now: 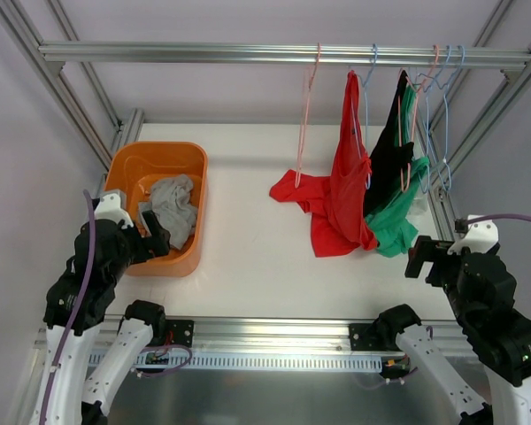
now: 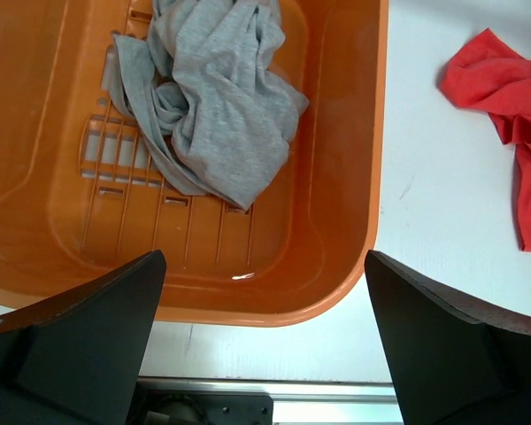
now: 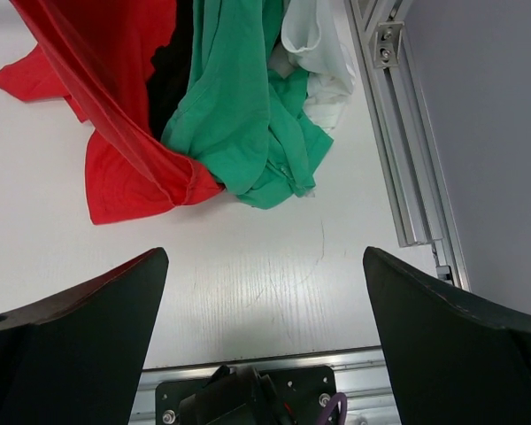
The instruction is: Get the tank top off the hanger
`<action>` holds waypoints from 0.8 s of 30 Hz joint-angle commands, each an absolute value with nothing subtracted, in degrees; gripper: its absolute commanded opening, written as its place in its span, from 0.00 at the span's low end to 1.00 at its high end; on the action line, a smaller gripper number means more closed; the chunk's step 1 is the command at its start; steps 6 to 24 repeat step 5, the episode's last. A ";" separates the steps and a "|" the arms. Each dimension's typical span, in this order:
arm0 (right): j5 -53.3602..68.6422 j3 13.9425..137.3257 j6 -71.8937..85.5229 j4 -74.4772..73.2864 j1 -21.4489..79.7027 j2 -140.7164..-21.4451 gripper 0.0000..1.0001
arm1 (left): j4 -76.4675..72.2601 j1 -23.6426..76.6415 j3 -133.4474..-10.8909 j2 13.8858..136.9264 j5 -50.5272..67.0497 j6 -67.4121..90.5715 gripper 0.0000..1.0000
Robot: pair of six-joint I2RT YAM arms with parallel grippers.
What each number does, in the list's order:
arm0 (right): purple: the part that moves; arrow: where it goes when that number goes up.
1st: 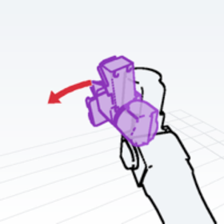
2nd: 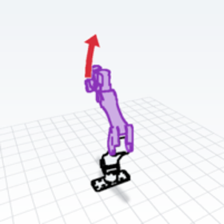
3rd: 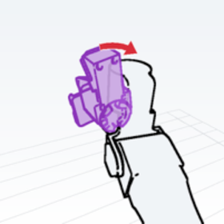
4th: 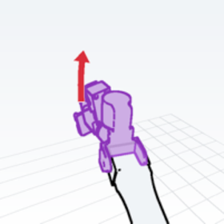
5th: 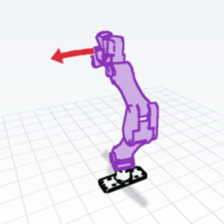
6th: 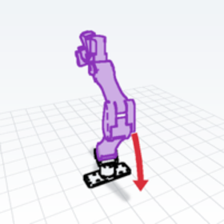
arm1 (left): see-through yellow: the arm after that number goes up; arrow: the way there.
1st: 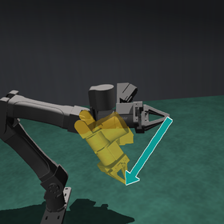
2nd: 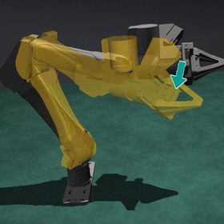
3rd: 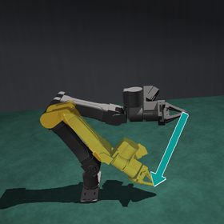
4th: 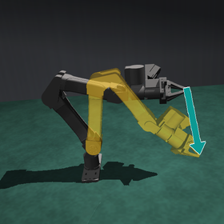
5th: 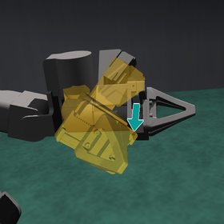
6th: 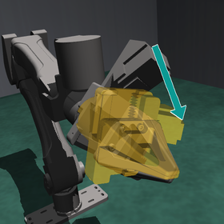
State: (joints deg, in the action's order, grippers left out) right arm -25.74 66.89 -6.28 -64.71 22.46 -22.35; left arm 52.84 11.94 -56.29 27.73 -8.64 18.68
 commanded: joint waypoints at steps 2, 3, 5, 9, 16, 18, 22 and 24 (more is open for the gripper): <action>-27.95 66.88 -6.68 -64.60 22.32 -22.15 1.00 | 50.80 12.04 -56.69 27.77 -7.47 18.72 0.99; -28.12 66.97 -6.51 -64.51 22.24 -22.15 0.99 | 50.89 12.04 -57.04 27.69 -7.64 18.63 0.99; -28.13 66.97 -6.24 -64.42 22.32 -22.50 0.99 | 50.89 12.04 -57.22 27.51 -7.65 18.46 0.99; -28.13 66.97 -6.24 -64.42 22.32 -22.50 0.99 | 50.89 12.04 -57.22 27.51 -7.65 18.46 0.99; -28.13 66.97 -6.24 -64.42 22.32 -22.50 0.99 | 50.89 12.04 -57.22 27.51 -7.65 18.46 0.99; -28.13 66.97 -6.24 -64.42 22.32 -22.50 0.99 | 50.89 12.04 -57.22 27.51 -7.65 18.46 0.99; -28.13 66.97 -6.24 -64.42 22.32 -22.50 0.99 | 50.89 12.04 -57.22 27.51 -7.65 18.46 0.99; -28.13 66.97 -6.24 -64.42 22.32 -22.50 0.99 | 50.89 12.04 -57.22 27.51 -7.65 18.46 0.99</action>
